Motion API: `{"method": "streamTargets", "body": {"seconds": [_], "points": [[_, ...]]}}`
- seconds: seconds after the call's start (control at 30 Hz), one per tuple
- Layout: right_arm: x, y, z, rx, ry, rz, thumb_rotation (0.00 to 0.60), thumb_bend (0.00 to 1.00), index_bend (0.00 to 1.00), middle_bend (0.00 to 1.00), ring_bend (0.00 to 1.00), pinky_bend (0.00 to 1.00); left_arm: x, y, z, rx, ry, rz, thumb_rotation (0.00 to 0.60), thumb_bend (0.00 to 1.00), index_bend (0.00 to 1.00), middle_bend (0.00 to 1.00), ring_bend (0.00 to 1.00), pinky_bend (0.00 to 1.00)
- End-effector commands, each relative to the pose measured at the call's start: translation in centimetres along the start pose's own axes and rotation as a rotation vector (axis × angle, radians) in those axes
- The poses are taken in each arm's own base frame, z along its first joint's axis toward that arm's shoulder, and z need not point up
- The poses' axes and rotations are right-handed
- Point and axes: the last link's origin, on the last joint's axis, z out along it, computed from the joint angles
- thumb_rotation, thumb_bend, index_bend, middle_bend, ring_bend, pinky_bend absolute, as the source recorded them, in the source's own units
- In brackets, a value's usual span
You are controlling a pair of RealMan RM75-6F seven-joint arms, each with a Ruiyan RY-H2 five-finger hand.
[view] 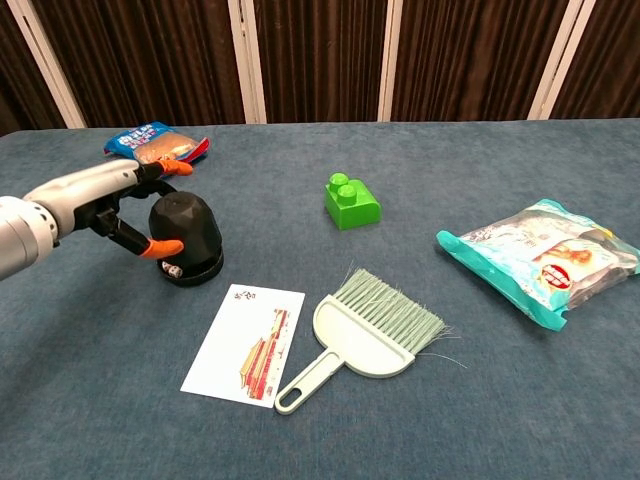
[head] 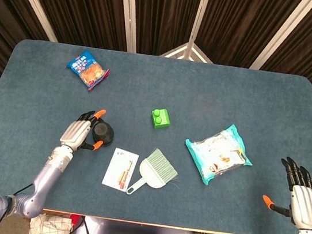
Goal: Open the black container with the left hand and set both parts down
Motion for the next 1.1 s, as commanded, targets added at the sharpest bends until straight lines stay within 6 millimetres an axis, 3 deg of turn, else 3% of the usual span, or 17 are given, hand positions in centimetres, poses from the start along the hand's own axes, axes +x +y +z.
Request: {"method": "streamTargets", "body": {"seconds": [0.03, 0.5, 0.77, 1.0, 1.1], "points": [[0.0, -0.1, -0.1, 0.002, 0.000, -0.001, 0.600, 0.21, 0.00, 0.03, 0.11, 0.04, 0.8, 0.8, -0.1, -0.020, 0.015, -0.020, 0.600, 0.61, 0.05, 0.33, 0.00, 0.00], [0.2, 0.1, -0.2, -0.002, 0.004, 0.003, 0.600, 0.21, 0.00, 0.03, 0.11, 0.04, -2.2, 4.8, 2.9, -0.075, -0.034, -0.019, 0.600, 0.61, 0.06, 0.32, 0.00, 0.00], [0.4, 0.3, -0.2, -0.003, 0.011, 0.009, 0.600, 0.21, 0.00, 0.03, 0.11, 0.04, -4.2, 5.6, 4.5, -0.060, -0.066, -0.011, 0.600, 0.59, 0.06, 0.30, 0.00, 0.00], [0.4, 0.4, -0.3, -0.006, 0.012, 0.013, 0.600, 0.21, 0.00, 0.03, 0.11, 0.04, -4.8, 5.8, 4.7, -0.071, -0.101, 0.035, 0.600, 0.36, 0.06, 0.01, 0.00, 0.00], [0.4, 0.4, -0.4, -0.005, 0.010, 0.015, 0.600, 0.21, 0.00, 0.03, 0.11, 0.05, -4.5, 5.8, 4.6, -0.076, -0.113, 0.046, 0.600, 0.31, 0.06, 0.00, 0.00, 0.00]]}}
